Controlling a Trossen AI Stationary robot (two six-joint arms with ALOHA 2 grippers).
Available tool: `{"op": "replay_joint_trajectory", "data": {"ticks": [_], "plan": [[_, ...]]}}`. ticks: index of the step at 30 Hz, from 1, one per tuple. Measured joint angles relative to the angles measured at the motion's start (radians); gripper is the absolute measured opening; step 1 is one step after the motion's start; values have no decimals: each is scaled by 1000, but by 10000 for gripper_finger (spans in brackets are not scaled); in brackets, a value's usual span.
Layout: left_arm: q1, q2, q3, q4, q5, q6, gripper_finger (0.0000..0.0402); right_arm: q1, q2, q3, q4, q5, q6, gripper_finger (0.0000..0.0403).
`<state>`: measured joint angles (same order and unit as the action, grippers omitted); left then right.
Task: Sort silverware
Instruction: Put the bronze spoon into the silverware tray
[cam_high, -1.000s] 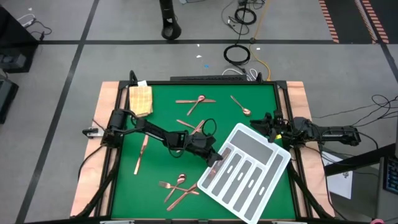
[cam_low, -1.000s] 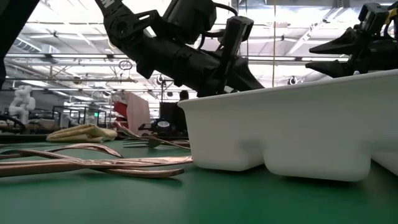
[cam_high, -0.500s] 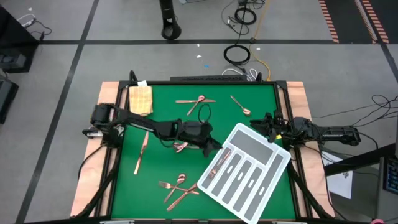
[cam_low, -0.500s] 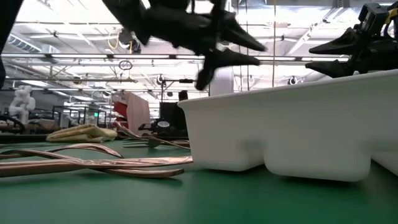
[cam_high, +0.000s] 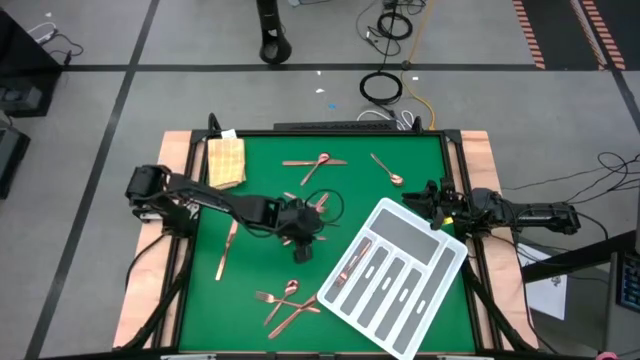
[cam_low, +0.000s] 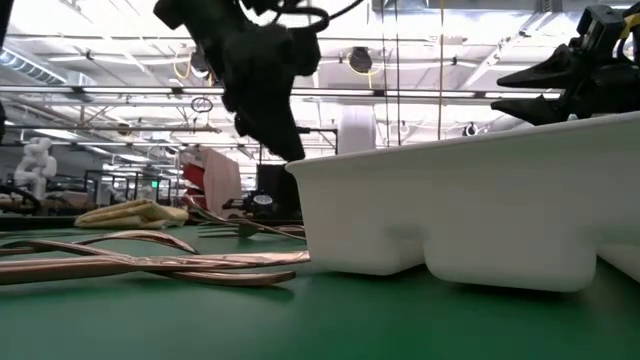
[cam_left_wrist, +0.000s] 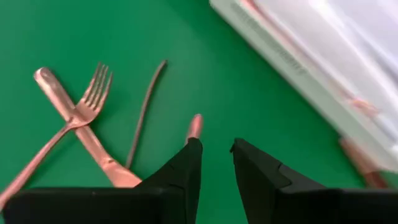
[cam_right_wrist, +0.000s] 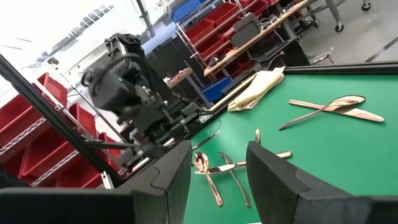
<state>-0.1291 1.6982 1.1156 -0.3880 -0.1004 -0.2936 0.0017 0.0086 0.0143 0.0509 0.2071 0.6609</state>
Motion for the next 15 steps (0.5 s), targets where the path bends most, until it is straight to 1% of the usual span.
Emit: {"op": "replay_joint_trajectory", "data": {"ticks": [6, 10, 15], "plan": [[-5, 73, 0, -7, -12, 67, 100, 0, 5, 0, -1, 0, 1, 144], [-3, 117, 0, -20, -13, 74, 100, 0, 5, 0, -1, 0, 7, 144], [-3, 149, 0, -29, -34, 114, 100, 0, 5, 0, -1, 0, 8, 144]]}}
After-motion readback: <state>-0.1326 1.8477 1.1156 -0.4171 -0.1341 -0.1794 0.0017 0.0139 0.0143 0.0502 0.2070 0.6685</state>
